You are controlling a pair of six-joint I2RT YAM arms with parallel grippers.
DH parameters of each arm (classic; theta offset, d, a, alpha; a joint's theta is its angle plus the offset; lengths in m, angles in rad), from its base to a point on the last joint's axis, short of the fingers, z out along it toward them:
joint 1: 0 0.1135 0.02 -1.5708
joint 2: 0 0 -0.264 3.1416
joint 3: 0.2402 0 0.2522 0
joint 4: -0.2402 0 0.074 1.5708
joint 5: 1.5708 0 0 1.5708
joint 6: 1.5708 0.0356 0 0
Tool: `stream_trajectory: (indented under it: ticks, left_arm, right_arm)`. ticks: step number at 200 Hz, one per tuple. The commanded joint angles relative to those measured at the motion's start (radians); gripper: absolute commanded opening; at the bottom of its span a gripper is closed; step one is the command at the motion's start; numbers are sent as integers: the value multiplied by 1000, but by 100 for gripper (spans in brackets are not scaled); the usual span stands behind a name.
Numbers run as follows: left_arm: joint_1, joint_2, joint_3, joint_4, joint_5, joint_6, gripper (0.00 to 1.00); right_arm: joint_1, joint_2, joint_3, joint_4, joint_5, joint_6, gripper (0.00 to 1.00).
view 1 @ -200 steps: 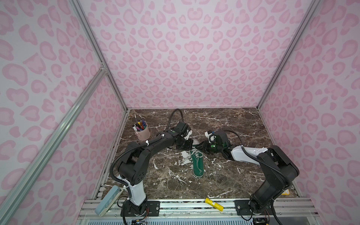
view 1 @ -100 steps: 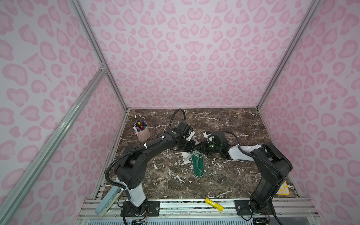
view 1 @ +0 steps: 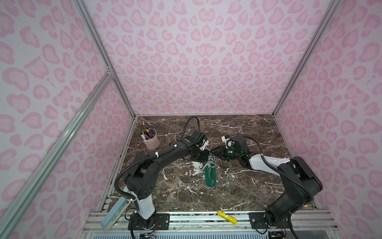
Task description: Tie the shoes
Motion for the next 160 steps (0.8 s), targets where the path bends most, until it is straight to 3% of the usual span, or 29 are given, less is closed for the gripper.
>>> stream_trajectory:
  ticks: [1, 63, 160]
  left_arm:
    - [-1, 8, 11, -21, -9, 7, 3]
    - [3, 4, 3, -13, -14, 9, 3]
    - [8, -21, 1, -14, -20, 8, 3]
  right_arm:
    - [9, -10, -9, -48, -40, -14, 26]
    - [54, -5, -10, -36, -56, 29, 19]
    - [64, 96, 22, -94, -67, 26, 17]
